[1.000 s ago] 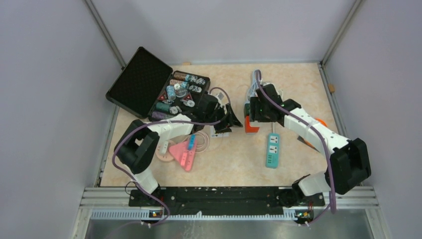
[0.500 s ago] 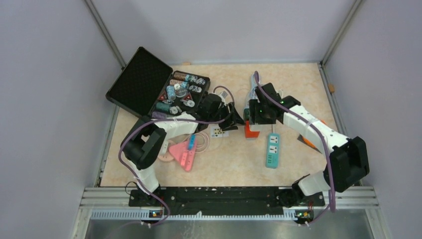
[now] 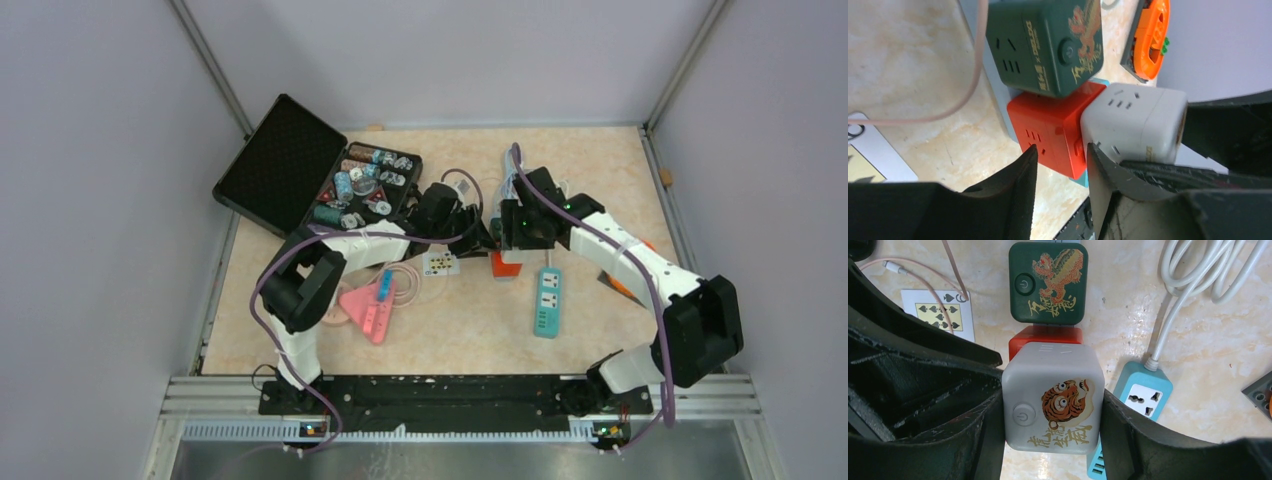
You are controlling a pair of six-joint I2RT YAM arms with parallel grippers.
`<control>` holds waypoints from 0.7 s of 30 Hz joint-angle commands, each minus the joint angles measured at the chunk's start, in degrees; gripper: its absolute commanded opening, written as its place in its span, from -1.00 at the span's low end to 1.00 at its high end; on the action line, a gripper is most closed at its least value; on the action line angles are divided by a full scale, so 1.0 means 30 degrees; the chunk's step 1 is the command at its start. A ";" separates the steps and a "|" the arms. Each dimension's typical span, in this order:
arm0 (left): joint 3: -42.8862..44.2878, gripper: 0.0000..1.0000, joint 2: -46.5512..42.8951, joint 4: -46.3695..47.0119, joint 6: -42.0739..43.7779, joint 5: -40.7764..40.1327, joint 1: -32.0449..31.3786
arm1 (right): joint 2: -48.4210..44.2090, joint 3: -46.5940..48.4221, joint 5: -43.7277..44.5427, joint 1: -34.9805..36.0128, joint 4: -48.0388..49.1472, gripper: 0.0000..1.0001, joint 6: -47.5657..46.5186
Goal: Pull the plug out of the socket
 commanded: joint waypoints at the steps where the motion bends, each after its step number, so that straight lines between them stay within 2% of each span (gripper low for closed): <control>1: 0.1389 -0.17 0.0721 -0.2573 0.2048 -0.1026 -0.0140 | -0.0348 -0.0396 -0.0396 0.0395 0.1623 -0.10 0.0027; 5: 0.0744 -0.23 0.0681 -0.2519 0.2411 -0.0898 -0.0164 | -0.0287 -0.0897 0.0038 0.0704 0.1872 -0.51 0.0150; 6: 0.0601 -0.24 0.0717 -0.2334 0.2385 -0.0740 -0.0166 | -0.0292 -0.1044 -0.0066 0.0736 0.1992 -0.69 0.0226; 9: 0.0167 -0.25 0.0516 -0.1966 0.2326 -0.0721 -0.0166 | -0.0293 -0.1230 -0.0273 0.0907 0.2289 -1.00 0.0641; 14: 0.0865 -0.23 0.0984 -0.3896 0.2952 -0.1235 -0.0166 | -0.0745 -0.1240 -0.0598 0.0958 0.2329 -1.00 0.1476; 21: 0.0666 -0.21 0.1956 -0.3784 0.3147 -0.0797 -0.0175 | -0.1773 -0.1151 -0.1250 0.0958 0.3081 -1.00 0.2971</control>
